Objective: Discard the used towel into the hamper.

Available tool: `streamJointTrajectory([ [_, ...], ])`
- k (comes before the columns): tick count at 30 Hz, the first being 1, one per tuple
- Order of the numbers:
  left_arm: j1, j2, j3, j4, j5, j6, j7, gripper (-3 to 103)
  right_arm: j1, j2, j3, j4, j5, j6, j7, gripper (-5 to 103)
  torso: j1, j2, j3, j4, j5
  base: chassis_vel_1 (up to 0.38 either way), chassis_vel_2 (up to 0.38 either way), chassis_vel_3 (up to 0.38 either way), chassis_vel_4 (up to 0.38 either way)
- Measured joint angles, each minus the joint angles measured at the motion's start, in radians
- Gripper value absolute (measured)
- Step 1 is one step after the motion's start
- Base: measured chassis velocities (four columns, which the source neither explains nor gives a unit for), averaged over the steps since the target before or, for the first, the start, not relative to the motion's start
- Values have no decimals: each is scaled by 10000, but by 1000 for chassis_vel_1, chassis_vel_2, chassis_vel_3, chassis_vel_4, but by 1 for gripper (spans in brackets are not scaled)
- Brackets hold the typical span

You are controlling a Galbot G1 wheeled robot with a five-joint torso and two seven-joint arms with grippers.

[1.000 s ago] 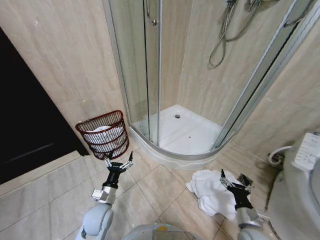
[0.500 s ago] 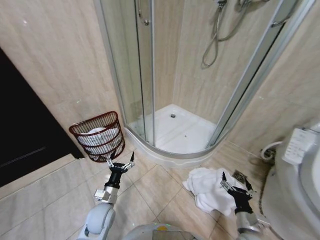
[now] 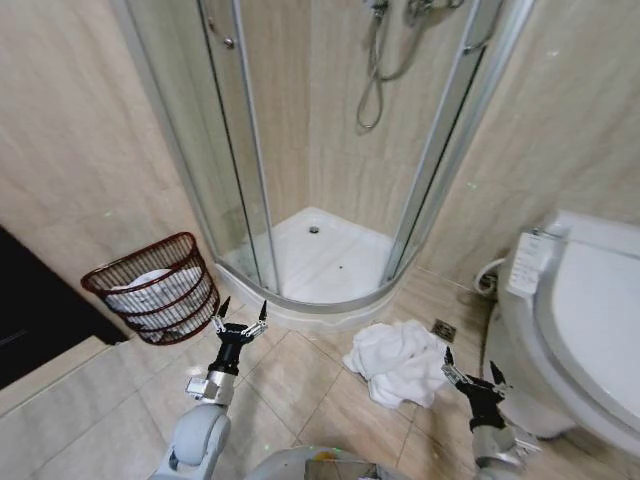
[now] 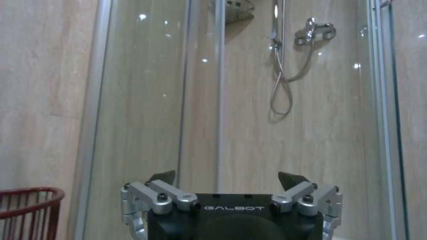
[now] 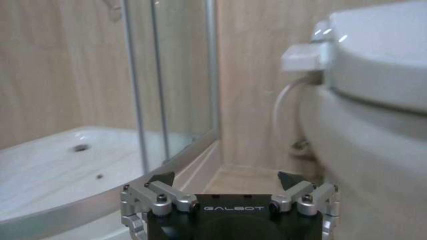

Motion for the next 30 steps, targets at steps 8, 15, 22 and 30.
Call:
streamJointTrajectory([
  [8, 290, -181, -211, -119, 108, -251, -20, 100, 1673, -870, -662, -1335, 632, -1182, -268, 100, 0, 0, 0, 1, 1, 0, 0, 0, 0],
  [15, 428, -267, -423, -225, 122, -327, -36, 100, 3036, -1123, -1781, -2216, 1039, -2168, 711, 100, 0, 0, 1, -1, 0, 0, 0, 0, 0],
  [22, 490, -325, -563, -254, 140, -371, -159, 100, 4257, -839, -2810, -2267, 3270, -4010, 3972, 100, 0, 0, 1, -3, -5, 0, 0, 0, 0],
  [30, 444, -321, -640, -193, 128, -380, -182, 100, 5287, -679, -3166, -2482, 5235, -4974, 6531, 100, 0, 0, 1, -2, 0, 0, 0, 0, 0],
])
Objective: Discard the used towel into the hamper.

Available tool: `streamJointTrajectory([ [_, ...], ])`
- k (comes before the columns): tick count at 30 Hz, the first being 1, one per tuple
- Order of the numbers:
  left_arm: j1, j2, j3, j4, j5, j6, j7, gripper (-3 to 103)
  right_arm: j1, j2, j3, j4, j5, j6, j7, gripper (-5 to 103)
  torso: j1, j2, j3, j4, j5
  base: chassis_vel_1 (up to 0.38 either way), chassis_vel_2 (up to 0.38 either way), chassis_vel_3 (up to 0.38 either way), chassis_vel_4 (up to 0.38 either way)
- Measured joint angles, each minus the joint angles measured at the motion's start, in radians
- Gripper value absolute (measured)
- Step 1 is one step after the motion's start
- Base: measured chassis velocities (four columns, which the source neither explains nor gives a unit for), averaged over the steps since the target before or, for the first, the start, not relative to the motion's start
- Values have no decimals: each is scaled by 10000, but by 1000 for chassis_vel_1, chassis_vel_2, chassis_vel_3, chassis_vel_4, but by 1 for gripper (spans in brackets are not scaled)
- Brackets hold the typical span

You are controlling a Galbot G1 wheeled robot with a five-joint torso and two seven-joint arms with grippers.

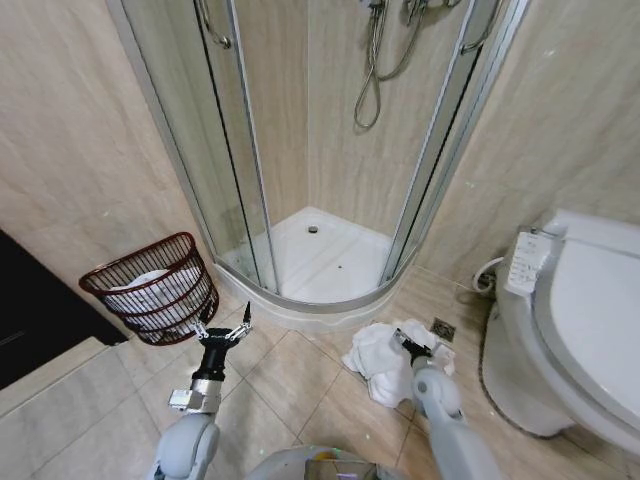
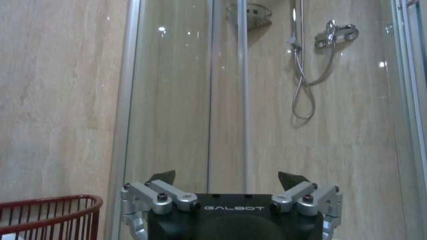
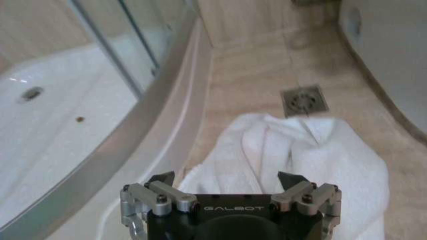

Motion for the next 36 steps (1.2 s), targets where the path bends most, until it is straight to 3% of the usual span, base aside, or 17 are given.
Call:
streamJointTrajectory([
  [2, -40, -14, 25, 49, 3, 1, -1, 100, 173, 38, 16, -173, 379, -156, 475, 100, 0, 0, -1, 0, -2, 0, 0, 0, 0],
  [7, -118, -26, 111, 123, 53, 23, -1, 100, 198, 113, 42, -358, 526, -179, 765, 100, 0, 0, -1, -2, -2, 0, 0, 0, 0],
  [21, -249, 36, 263, 256, 291, 128, -16, 100, 845, 112, 482, -1789, 1095, -372, -256, 100, 0, 0, 0, -1, 0, 0, 0, 0, 0],
  [36, -81, 24, 219, 124, 351, 189, -65, 100, 1061, 143, 904, -3174, 984, -697, -1271, 100, 0, 0, -1, 0, -1, 0, 0, 0, 0],
])
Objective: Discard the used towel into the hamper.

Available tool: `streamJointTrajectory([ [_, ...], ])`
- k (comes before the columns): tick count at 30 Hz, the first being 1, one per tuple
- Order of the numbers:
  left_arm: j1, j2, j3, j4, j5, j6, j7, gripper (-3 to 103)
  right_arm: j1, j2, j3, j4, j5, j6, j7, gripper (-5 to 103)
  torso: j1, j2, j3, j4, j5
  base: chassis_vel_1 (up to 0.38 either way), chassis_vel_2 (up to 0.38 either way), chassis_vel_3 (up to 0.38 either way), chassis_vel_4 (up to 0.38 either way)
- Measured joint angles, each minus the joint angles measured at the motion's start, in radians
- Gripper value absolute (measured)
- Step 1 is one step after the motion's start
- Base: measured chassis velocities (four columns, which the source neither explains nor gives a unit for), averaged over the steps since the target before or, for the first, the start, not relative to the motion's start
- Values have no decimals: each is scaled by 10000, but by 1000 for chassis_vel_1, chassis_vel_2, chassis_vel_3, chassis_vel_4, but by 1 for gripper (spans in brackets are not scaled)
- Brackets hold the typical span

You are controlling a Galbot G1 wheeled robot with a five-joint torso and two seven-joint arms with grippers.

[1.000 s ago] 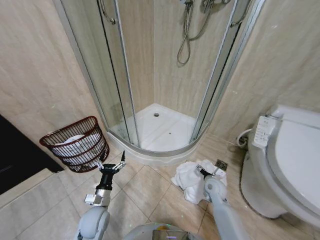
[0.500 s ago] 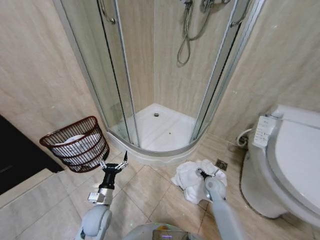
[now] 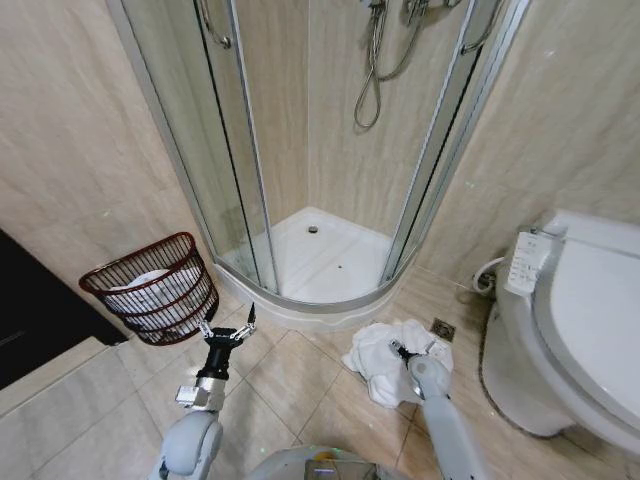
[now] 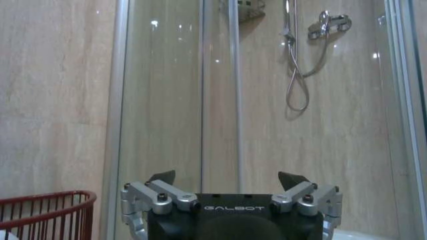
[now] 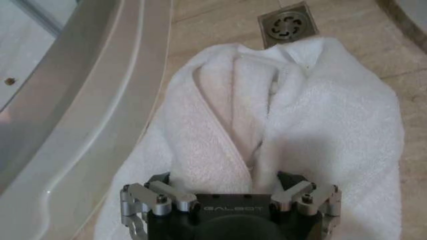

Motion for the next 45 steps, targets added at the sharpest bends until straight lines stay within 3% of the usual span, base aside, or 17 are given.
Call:
streamJointTrajectory([
  [17, 163, -83, 31, -143, 161, -50, -7, 100, -294, -159, 391, -362, -316, -325, -1604, 101, 0, 0, 0, 0, 0, 0, 0, 0, 0],
  [20, 221, -103, 25, -166, 188, -66, -7, 100, -323, -195, 417, -415, -374, -251, -1710, 95, 0, 0, 0, 0, 0, 0, 0, 0, 0],
  [33, 282, -164, 21, -253, 235, -120, 1, 100, -585, -285, 452, -383, -722, 100, -2189, 41, 0, 0, 0, 0, 1, 0, 0, 0, 0],
  [35, 296, -165, 20, -261, 235, -127, 2, 100, -608, -290, 455, -383, -740, 128, -2229, 41, 0, 0, 0, 0, 1, 0, 0, 0, 0],
  [41, 360, -162, -27, -305, 236, -190, 6, 100, -676, -277, 496, -420, -824, 283, -2399, 14, 0, 0, 0, 0, 1, 0, 0, 0, 0],
  [45, 401, -170, -34, -332, 236, -235, 8, 100, -696, -259, 523, -473, -859, 389, -2449, 7, 0, 0, 0, 0, 1, 0, 0, 0, 0],
])
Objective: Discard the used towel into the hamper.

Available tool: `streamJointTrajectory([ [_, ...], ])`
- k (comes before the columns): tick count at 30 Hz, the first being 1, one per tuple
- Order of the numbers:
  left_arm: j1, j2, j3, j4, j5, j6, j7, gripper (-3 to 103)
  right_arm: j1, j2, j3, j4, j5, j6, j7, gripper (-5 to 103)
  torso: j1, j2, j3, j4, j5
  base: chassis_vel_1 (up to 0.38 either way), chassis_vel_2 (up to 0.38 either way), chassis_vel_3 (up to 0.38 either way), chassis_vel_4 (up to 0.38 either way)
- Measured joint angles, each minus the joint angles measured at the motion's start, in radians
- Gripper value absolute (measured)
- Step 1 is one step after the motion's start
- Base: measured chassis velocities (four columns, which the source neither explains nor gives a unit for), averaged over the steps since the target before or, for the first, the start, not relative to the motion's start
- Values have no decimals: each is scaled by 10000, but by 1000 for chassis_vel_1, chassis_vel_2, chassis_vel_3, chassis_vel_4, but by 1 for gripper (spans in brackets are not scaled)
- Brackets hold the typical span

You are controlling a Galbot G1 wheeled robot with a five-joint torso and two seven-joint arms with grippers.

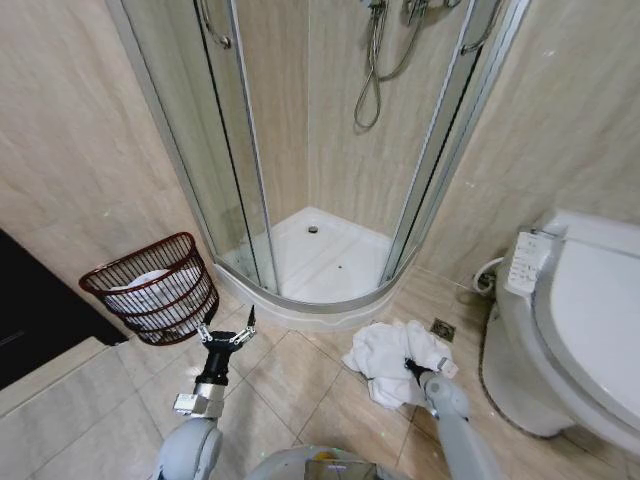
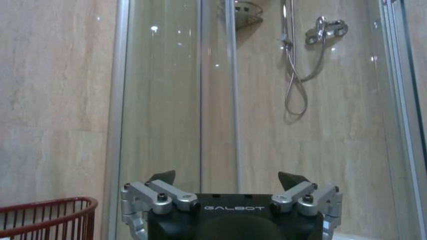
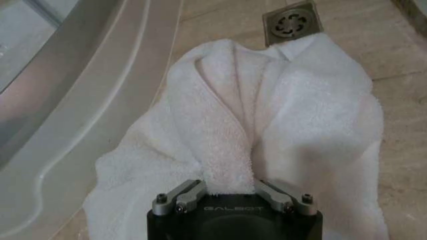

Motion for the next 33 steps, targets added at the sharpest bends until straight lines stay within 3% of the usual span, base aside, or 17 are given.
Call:
streamJointTrajectory([
  [6, 57, -7, -11, -37, 6, -65, 7, 100, -75, 33, 18, -31, -65, 310, -97, 7, 0, 0, 0, 0, -1, 0, 0, 0, 0],
  [13, 102, -9, -30, -131, 6, -108, 8, 100, -290, 132, -64, 108, -826, 1580, -316, 7, 0, 0, 0, -1, 2, 0, 0, 0, 0],
  [16, 125, -29, -30, -141, 5, -195, 9, 100, -687, 187, -329, 271, -2711, 3450, -393, 7, 0, 0, 1, -1, 1, 0, 0, 0, 0],
  [17, 125, -29, -30, -141, 5, -195, 9, 100, -687, 187, -329, 271, -2711, 3450, -393, 7, 0, 0, 1, -1, 1, 0, 0, 0, 0],
  [20, 124, -57, -7, -141, 5, -282, 17, 100, -1243, 290, -421, 523, -4781, 5172, -643, 7, 0, 0, 1, -2, 0, 0, 0, 0, 0],
  [24, 122, -65, 0, -171, 3, -324, 21, 100, -1788, 372, -363, 1230, -5864, 6034, -762, 7, 0, 0, 0, 0, -1, 0, 0, 0, 0],
  [33, 138, -182, 7, -219, -30, -466, 26, 100, -2939, 282, 118, 3808, -6551, 6447, -1137, 7, 0, -1, 0, 1, 2, 0, 0, 0, 0],
])
